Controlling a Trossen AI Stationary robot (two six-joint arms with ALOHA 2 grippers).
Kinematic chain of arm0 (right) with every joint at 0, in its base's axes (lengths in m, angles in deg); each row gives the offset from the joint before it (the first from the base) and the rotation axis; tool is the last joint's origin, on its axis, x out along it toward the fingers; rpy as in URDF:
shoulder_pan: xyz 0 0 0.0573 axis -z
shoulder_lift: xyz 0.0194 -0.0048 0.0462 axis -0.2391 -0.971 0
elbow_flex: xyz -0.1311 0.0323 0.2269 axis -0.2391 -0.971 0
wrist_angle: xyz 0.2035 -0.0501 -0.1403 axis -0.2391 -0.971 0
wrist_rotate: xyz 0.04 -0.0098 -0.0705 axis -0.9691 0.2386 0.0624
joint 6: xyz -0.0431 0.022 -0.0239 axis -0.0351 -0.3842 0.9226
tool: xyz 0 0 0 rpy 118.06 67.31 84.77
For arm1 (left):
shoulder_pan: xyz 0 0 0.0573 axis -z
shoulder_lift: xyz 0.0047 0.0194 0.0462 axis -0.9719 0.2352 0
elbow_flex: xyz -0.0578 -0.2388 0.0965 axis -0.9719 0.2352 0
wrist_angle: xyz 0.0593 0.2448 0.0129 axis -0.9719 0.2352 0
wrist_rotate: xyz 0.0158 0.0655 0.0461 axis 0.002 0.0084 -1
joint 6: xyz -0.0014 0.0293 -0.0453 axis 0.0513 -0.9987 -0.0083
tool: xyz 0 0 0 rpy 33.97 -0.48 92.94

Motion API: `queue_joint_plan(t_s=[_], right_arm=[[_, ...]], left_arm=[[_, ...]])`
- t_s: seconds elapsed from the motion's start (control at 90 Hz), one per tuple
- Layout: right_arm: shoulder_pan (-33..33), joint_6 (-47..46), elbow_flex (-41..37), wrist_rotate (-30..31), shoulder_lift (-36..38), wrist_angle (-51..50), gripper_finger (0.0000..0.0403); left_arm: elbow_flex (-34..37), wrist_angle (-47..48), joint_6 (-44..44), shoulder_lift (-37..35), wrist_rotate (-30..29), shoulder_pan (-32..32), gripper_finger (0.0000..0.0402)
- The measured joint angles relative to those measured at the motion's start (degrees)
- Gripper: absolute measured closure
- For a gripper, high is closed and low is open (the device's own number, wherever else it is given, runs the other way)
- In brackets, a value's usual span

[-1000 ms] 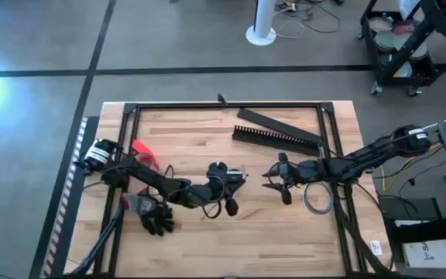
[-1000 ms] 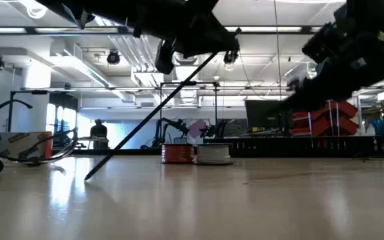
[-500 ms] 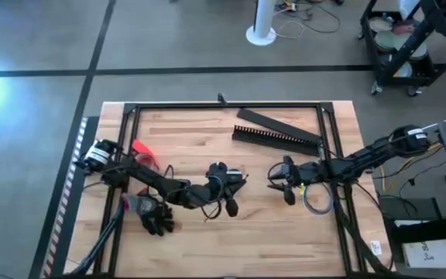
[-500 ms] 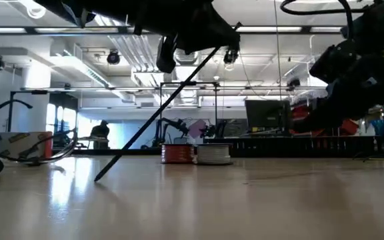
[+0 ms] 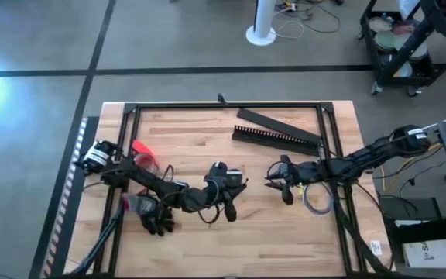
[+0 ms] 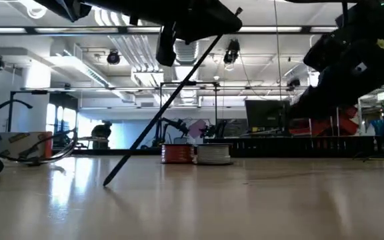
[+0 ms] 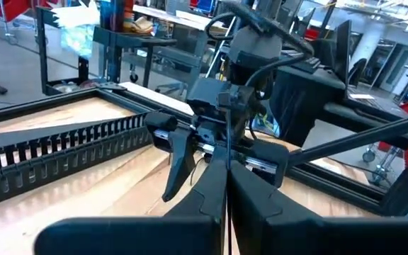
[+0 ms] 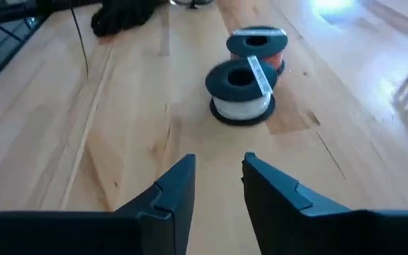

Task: Ziptie cables
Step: Prepare the black zip tie

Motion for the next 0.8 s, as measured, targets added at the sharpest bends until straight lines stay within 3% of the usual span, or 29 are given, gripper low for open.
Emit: queue_joint_plan(t_s=[0.8], right_arm=[[0.00, 0.01, 15.49, 0.00, 0.00, -0.04, 0.0358]], left_arm=[[-0.04, -0.90, 2.29, 0.04, -3.13, -0.39, 0.0402]])
